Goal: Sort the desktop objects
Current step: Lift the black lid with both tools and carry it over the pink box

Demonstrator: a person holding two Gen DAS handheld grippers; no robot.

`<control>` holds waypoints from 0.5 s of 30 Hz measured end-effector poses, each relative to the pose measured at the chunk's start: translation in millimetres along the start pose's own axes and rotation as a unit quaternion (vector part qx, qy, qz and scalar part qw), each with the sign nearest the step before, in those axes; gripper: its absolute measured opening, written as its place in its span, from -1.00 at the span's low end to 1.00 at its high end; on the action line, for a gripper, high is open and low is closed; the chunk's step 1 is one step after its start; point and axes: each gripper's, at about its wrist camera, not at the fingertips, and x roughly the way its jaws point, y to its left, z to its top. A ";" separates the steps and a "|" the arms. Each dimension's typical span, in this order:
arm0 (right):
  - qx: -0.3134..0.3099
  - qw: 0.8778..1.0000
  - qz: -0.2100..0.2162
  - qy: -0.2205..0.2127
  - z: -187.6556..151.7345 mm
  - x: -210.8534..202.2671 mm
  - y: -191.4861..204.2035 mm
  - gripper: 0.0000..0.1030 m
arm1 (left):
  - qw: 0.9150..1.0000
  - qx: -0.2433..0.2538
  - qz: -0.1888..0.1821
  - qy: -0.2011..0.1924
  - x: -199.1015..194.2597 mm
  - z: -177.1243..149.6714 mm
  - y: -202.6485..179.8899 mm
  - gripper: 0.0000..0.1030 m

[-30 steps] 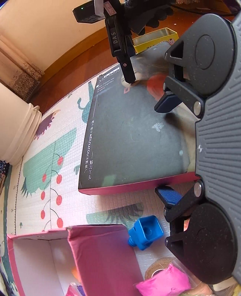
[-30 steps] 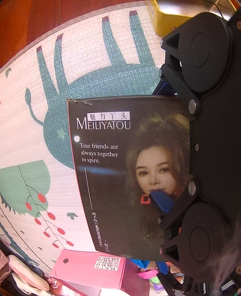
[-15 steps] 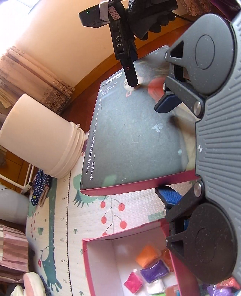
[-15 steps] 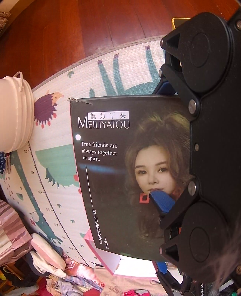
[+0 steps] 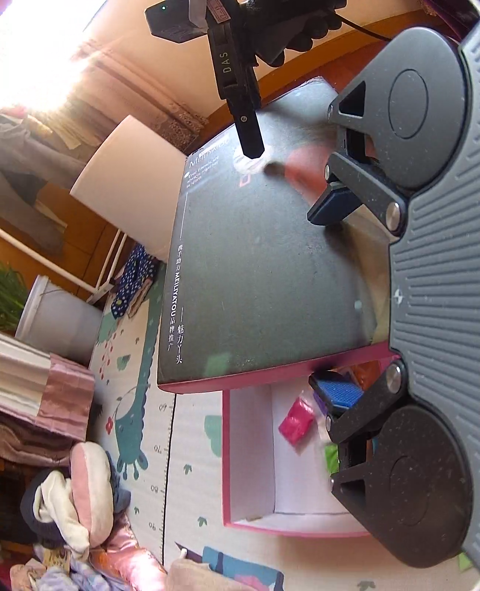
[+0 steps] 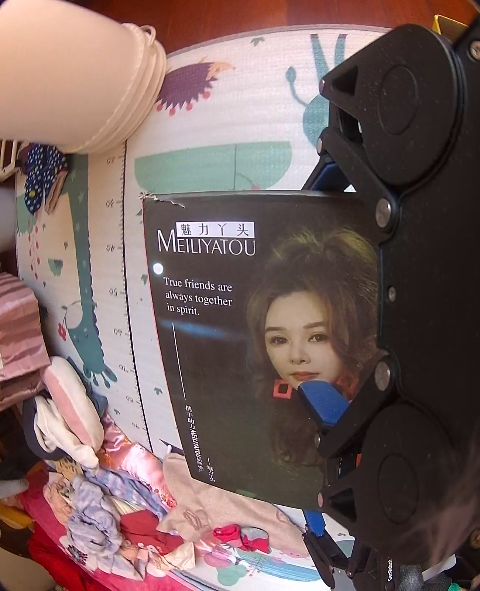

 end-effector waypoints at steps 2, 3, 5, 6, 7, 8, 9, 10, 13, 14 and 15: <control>-0.013 1.000 0.009 0.001 9.4 12.9 19.8 1.00 | 1.000 -0.011 0.014 -0.005 -5.6 4.1 22.0 0.67; -0.020 1.000 0.014 0.003 13.3 19.3 28.1 1.00 | 1.000 -0.015 0.018 -0.007 -7.7 6.0 30.3 0.66; -0.030 0.999 0.022 0.008 20.7 33.8 44.0 1.00 | 0.999 -0.022 0.027 -0.012 -12.2 11.1 49.2 0.67; -0.034 0.999 0.026 0.010 24.0 39.6 52.0 1.00 | 0.999 -0.022 0.030 -0.013 -13.5 13.6 56.1 0.67; -0.037 0.999 0.028 0.012 26.3 43.7 58.0 1.00 | 0.999 -0.023 0.033 -0.014 -14.7 16.3 63.3 0.67; -0.039 0.999 0.032 0.013 29.3 50.2 63.7 1.00 | 0.999 -0.022 0.038 -0.015 -15.5 19.6 71.8 0.67; -0.041 0.998 0.035 0.014 32.0 56.1 68.7 1.00 | 0.999 -0.021 0.041 -0.015 -15.3 22.0 77.6 0.66; -0.041 0.998 0.038 0.014 34.2 60.8 72.0 1.00 | 0.999 -0.021 0.043 -0.014 -15.0 23.9 84.0 0.66; -0.040 0.998 0.045 0.016 40.2 78.3 81.2 1.00 | 0.998 -0.026 0.047 -0.013 -13.2 27.7 103.0 0.66; -0.040 0.998 0.047 0.016 41.5 83.1 83.0 1.00 | 0.998 -0.028 0.048 -0.013 -12.3 28.5 108.0 0.67; -0.040 0.998 0.048 0.017 42.8 88.7 85.4 1.00 | 0.998 -0.030 0.049 -0.013 -11.8 28.3 114.0 0.66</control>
